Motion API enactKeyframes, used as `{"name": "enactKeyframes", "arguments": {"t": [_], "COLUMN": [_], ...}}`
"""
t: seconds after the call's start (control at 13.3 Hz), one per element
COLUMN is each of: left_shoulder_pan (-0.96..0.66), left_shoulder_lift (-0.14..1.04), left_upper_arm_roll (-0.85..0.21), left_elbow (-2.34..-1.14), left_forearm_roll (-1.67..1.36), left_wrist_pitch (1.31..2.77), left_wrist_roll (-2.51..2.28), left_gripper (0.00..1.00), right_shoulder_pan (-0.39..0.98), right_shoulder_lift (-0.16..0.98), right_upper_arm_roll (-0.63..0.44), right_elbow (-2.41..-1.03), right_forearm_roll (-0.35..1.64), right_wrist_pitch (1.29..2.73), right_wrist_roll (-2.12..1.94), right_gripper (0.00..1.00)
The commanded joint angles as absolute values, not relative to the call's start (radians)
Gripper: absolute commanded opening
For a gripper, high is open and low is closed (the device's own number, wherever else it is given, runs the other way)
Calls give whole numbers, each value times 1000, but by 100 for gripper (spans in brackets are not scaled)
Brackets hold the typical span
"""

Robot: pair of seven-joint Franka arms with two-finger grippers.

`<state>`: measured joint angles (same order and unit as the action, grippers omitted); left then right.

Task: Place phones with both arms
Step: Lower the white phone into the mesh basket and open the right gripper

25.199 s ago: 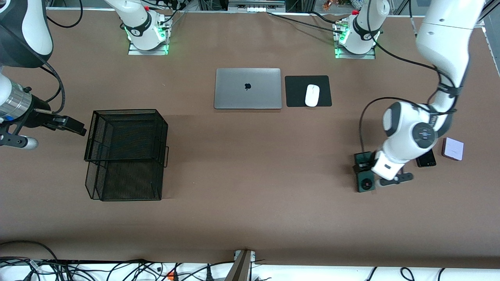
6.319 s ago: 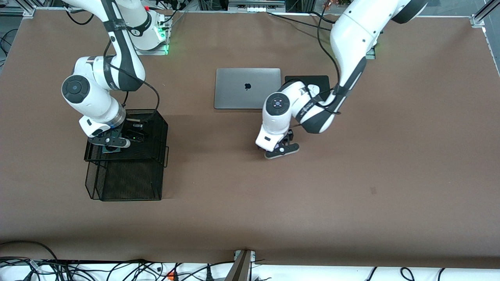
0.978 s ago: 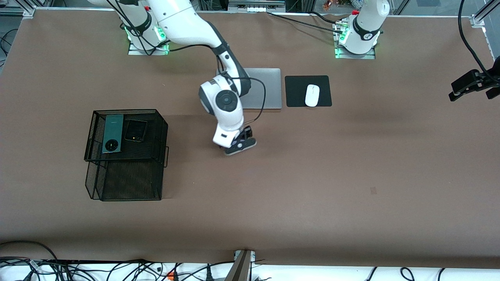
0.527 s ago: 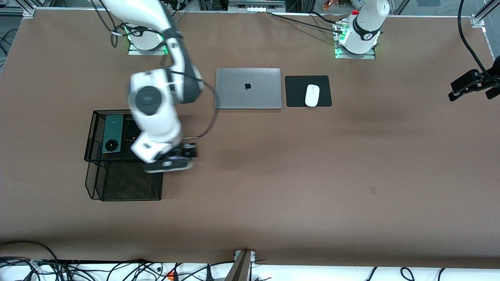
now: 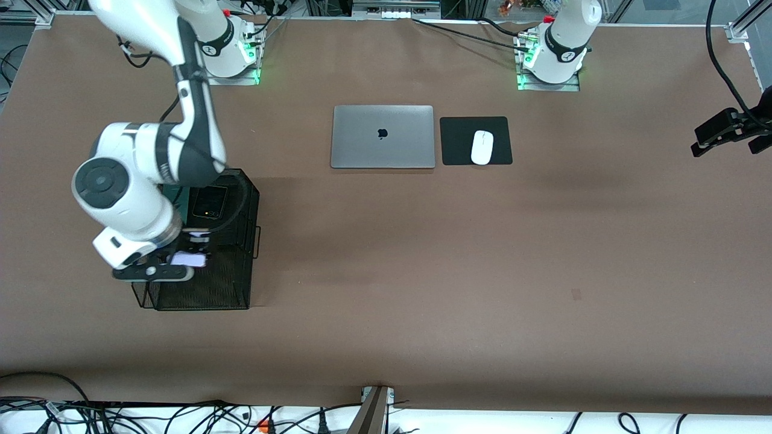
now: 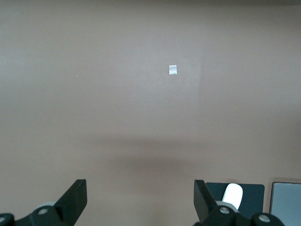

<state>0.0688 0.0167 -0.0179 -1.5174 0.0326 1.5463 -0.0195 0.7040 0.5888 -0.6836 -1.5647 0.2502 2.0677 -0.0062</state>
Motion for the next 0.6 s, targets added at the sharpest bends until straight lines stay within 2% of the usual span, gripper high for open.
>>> {"name": "enactKeyframes", "arguments": {"t": [0.0, 0.3, 0.53], "left_shoulder_pan": [66, 66, 66], "left_shoulder_lift": [23, 23, 23], "left_upper_arm_roll": [-20, -20, -20], "left_elbow": [-1499, -1497, -1497], "left_forearm_roll": [43, 43, 43], "left_wrist_pitch": [1536, 1536, 1536], "left_wrist_roll": [-11, -11, -11], "left_gripper": [100, 100, 100], "right_shoulder_pan": [678, 635, 623], "right_shoulder_lift": [659, 762, 767], "right_upper_arm_roll": [-675, -675, -663], "right_elbow": [-1554, -1552, -1549], "right_forearm_roll": [342, 425, 459], "right_wrist_pitch": [2092, 2206, 2217], "right_wrist_roll": [-29, -41, -67], "right_gripper": [12, 12, 12]}}
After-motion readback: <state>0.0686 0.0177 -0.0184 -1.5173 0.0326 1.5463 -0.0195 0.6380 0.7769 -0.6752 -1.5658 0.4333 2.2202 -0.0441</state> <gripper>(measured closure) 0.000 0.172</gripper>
